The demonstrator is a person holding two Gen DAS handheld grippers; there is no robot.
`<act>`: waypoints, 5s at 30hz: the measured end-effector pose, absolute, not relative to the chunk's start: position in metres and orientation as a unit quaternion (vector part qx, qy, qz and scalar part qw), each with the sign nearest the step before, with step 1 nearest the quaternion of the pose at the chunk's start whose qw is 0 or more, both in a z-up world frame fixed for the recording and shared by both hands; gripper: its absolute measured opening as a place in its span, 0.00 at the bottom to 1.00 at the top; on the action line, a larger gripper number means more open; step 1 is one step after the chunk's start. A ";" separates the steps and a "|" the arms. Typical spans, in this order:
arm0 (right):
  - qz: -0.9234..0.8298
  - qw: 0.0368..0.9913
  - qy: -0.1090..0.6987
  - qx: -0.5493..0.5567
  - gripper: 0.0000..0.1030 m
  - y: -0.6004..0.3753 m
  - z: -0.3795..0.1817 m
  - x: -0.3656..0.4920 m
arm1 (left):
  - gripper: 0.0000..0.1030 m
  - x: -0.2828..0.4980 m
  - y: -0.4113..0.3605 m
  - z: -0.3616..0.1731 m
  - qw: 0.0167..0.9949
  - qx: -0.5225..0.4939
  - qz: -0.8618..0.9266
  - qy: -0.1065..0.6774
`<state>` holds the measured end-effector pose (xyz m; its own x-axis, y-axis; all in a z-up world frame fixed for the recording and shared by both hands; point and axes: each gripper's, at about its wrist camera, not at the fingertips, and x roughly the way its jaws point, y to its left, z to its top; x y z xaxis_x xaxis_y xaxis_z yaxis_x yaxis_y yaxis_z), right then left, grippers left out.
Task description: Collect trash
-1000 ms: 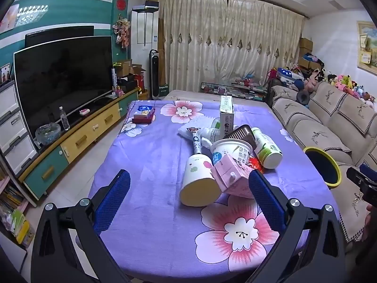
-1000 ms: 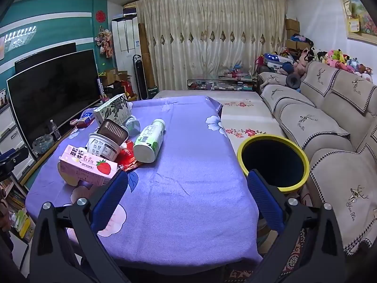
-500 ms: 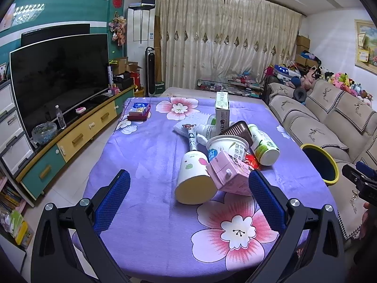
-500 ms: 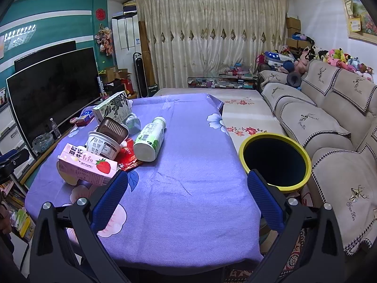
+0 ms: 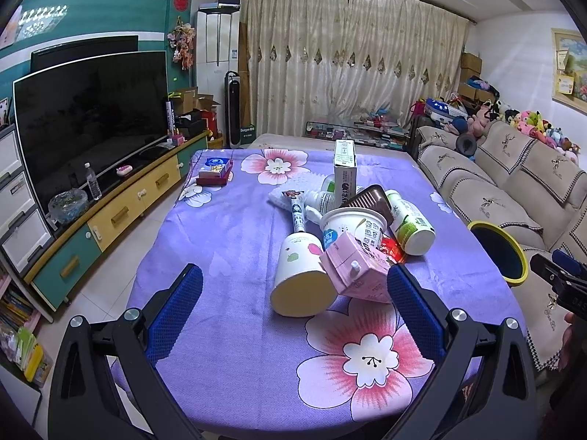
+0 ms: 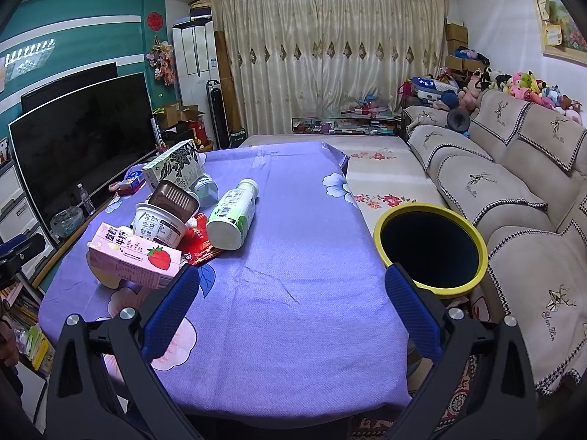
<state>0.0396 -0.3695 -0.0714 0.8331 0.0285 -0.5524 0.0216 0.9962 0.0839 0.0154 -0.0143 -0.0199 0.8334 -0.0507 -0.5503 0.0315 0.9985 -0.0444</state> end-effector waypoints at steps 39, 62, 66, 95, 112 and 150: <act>0.002 0.954 0.297 0.051 0.94 -0.368 -0.079 0.047 | 0.96 0.019 -0.011 -0.026 0.955 -0.016 -0.020 0.296; 0.027 0.947 0.314 0.065 0.94 -0.357 -0.102 0.087 | 0.96 0.034 -0.007 -0.040 0.947 -0.021 -0.017 0.320; 0.052 0.942 0.321 0.081 0.94 -0.346 -0.112 0.117 | 0.96 0.041 -0.005 -0.043 0.944 -0.023 -0.015 0.329; 0.067 0.921 0.373 0.091 0.49 -0.308 -0.141 0.220 | 0.96 0.081 0.005 -0.064 0.936 -0.033 -0.008 0.351; 0.107 0.941 0.300 0.113 0.48 -0.343 -0.075 0.170 | 0.96 0.077 0.001 -0.063 0.936 -0.032 -0.016 0.351; -0.205 0.892 0.372 0.153 0.53 -0.590 -0.189 0.240 | 0.96 0.113 -0.061 -0.079 0.920 0.003 -0.090 0.381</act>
<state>0.2399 -0.5899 -0.1891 0.6381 -0.2524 -0.7274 0.4807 0.8686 0.1203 0.1133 -0.0611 -0.0793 0.6933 -0.1638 -0.7018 0.1679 0.9837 -0.0638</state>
